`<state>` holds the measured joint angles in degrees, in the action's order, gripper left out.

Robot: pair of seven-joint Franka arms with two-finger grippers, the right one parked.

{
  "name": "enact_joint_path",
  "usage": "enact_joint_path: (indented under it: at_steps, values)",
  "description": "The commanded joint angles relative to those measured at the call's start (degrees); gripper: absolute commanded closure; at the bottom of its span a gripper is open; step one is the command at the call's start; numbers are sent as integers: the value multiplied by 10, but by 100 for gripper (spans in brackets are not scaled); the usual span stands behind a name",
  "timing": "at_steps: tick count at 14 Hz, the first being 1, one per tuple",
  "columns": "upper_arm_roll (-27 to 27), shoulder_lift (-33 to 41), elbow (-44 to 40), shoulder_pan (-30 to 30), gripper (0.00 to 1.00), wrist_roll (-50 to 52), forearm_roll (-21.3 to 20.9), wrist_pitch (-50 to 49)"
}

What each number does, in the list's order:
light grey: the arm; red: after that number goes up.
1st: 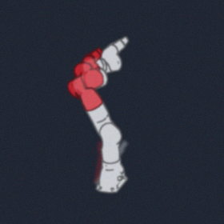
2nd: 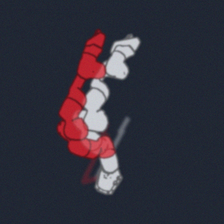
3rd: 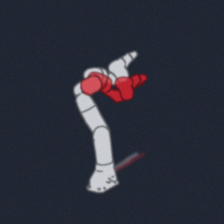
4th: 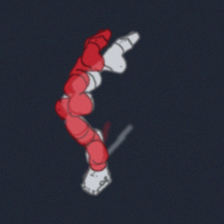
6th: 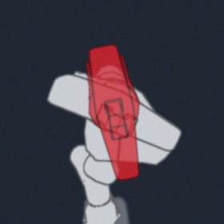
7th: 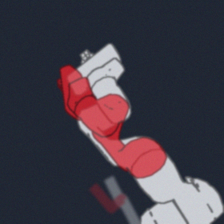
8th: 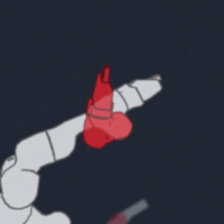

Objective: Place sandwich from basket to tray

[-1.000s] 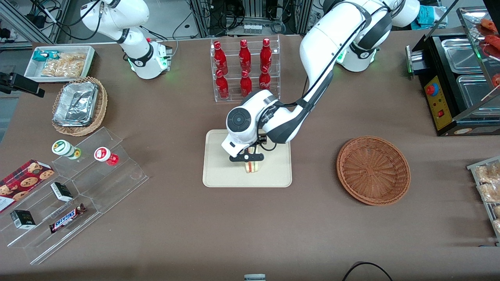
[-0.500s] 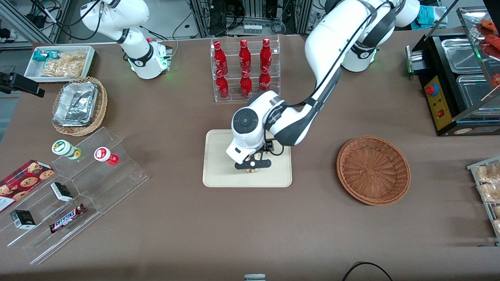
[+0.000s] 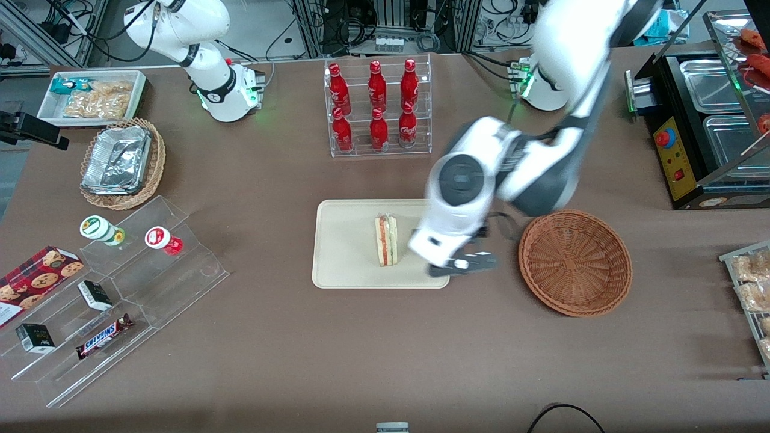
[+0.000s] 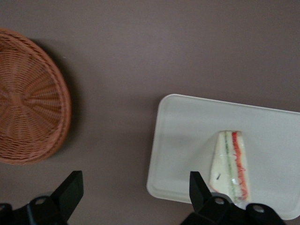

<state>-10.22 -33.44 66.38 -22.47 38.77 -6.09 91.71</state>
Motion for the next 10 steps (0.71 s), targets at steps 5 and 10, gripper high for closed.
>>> enact_joint_path:
  at_steps: [5,10]
  values:
    - [-6,101,21,188,0,-251,13,-153]
    - [-6,147,17,246,0,-283,13,-224]
